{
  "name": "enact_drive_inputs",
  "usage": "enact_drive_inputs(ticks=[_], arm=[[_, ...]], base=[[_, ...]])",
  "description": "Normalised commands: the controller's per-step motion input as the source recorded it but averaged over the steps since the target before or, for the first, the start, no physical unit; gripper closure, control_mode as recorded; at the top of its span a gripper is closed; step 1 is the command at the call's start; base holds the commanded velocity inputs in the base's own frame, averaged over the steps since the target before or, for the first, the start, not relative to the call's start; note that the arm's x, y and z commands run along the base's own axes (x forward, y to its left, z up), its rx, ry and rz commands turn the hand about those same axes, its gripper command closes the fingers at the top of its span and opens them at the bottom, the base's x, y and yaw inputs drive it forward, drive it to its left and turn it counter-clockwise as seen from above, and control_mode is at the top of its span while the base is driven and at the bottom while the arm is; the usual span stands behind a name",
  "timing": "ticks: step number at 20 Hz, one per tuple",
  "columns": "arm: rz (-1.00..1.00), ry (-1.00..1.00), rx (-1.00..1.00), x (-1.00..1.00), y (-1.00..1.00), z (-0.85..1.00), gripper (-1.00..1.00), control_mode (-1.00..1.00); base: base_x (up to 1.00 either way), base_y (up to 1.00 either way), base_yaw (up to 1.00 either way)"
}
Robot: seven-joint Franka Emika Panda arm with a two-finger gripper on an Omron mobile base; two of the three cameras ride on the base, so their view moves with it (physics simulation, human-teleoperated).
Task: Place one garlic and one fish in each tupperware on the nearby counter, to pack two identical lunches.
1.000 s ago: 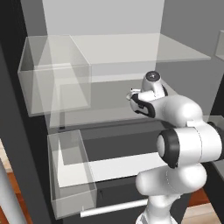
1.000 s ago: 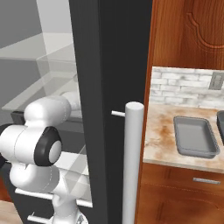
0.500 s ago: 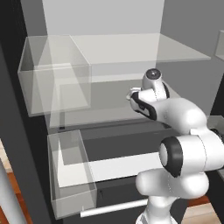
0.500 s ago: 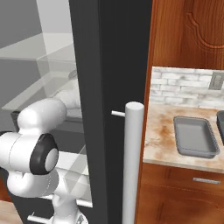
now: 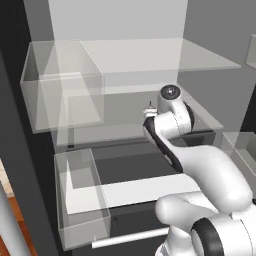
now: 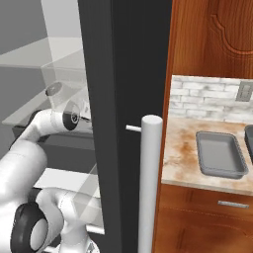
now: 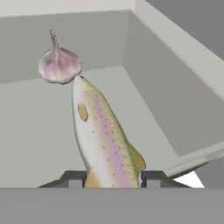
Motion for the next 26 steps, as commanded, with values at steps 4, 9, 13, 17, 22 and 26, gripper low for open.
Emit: enact_drive_inputs(ticks=[4,9,13,17,22,26], arm=[[0.00,-0.06,0.00,-1.00,0.00,0.22,1.00,-1.00],[0.00,-0.05,0.00,-1.00,0.00,0.16,1.00,-1.00],[0.01,-0.01,0.00,-0.50,0.01,0.02,1.00,1.00],[0.00,0.00,0.00,0.00,0.00,0.00,1.00,1.00],[0.00,0.00,0.00,0.00,0.00,0.00,1.00,1.00],[0.00,0.00,0.00,0.00,0.00,0.00,1.00,1.00]], base=[[0.00,0.00,0.00],[0.00,0.00,0.00],[-0.50,0.07,0.05],[-1.00,0.06,0.13],[-1.00,0.00,0.13],[-0.90,-0.17,0.05]])
